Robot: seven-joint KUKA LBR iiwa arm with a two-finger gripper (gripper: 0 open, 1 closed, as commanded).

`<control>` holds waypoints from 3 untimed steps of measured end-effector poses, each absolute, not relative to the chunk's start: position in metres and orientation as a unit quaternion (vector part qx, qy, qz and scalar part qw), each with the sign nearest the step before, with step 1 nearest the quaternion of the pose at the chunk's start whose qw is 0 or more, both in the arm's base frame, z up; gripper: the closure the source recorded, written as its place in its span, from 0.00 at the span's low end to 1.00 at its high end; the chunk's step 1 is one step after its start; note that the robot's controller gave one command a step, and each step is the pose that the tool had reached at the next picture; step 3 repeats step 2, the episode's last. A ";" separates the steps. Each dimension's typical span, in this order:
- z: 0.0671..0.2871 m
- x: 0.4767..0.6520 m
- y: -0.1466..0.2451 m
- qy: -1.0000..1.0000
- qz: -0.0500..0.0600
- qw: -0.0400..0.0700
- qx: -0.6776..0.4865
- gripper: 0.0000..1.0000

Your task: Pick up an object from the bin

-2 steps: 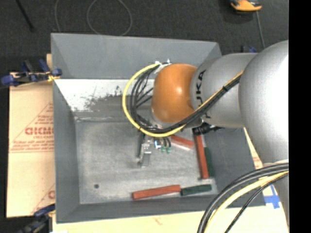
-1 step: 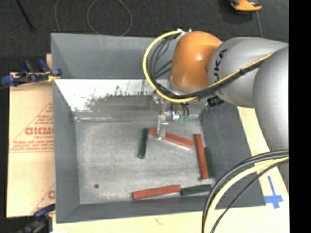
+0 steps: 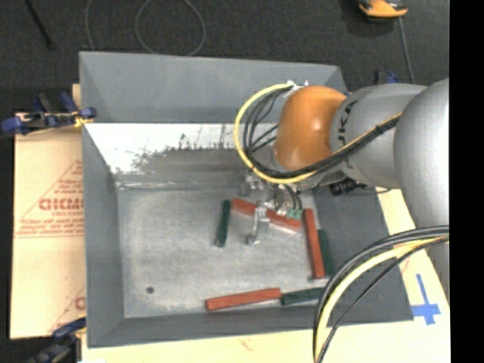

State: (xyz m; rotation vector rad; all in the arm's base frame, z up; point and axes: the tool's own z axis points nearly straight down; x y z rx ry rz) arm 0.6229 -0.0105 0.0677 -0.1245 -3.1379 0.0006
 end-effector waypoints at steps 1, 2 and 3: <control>0.072 0.626 -0.009 -0.999 -0.001 -0.003 -0.041 1.00; 0.206 0.627 0.014 -0.999 -0.001 -0.007 -0.035 1.00; 0.206 0.627 0.014 -0.999 -0.001 -0.007 -0.035 1.00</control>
Offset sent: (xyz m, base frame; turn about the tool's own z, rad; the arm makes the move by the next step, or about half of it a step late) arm 0.0000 0.0000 0.0000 0.0000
